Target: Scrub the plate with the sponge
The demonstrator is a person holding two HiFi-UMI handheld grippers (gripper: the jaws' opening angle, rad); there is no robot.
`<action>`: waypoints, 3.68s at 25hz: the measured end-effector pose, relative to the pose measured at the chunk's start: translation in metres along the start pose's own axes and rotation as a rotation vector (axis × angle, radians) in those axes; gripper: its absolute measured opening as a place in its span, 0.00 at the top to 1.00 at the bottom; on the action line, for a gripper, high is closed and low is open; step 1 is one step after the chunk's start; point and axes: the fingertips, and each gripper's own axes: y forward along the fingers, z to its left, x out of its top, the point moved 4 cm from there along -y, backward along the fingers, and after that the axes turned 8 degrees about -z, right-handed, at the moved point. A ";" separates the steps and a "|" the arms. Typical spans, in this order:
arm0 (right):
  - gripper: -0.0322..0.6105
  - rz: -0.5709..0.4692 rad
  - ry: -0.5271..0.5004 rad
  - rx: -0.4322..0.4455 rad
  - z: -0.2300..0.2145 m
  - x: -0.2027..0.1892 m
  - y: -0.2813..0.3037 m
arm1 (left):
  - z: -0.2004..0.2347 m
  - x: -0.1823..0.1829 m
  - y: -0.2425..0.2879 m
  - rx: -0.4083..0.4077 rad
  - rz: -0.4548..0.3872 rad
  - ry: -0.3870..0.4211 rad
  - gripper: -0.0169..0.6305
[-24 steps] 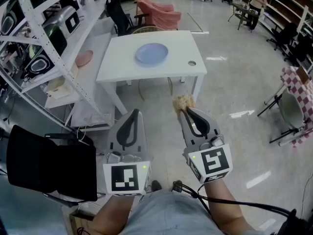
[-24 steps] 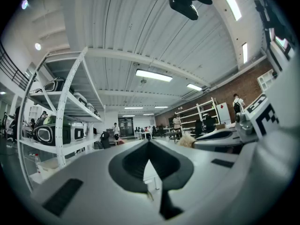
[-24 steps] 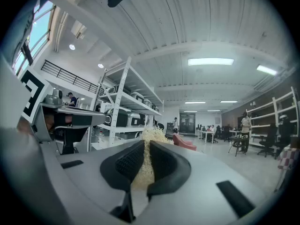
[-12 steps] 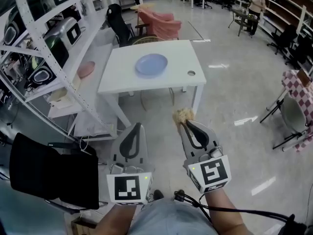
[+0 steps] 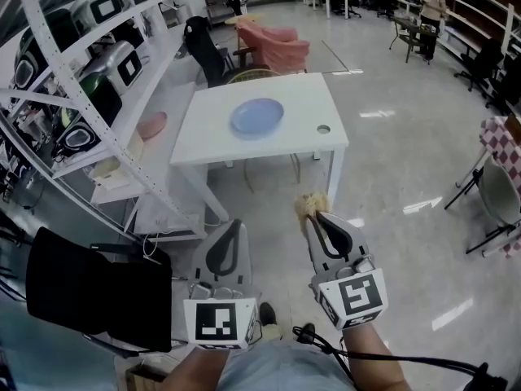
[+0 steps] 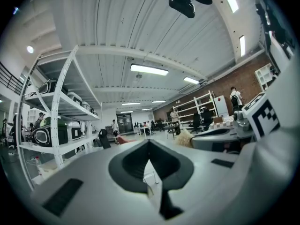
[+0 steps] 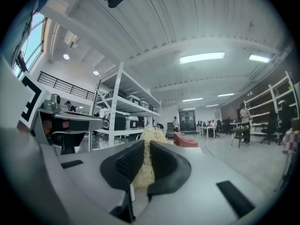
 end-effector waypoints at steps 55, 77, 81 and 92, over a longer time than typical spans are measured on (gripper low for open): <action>0.89 0.097 -0.025 -0.029 -0.136 -0.092 0.418 | 0.226 -0.146 0.384 -0.049 0.107 -0.106 0.95; 0.89 -0.014 0.010 0.125 -0.236 -0.086 0.566 | 0.265 -0.123 0.528 0.115 0.079 -0.023 0.95; 0.89 0.010 -0.005 0.120 -0.227 -0.096 0.593 | 0.294 -0.135 0.541 0.118 0.075 -0.033 0.95; 0.89 0.203 0.033 0.056 -0.217 -0.157 0.631 | 0.332 -0.208 0.577 0.030 0.206 -0.129 0.95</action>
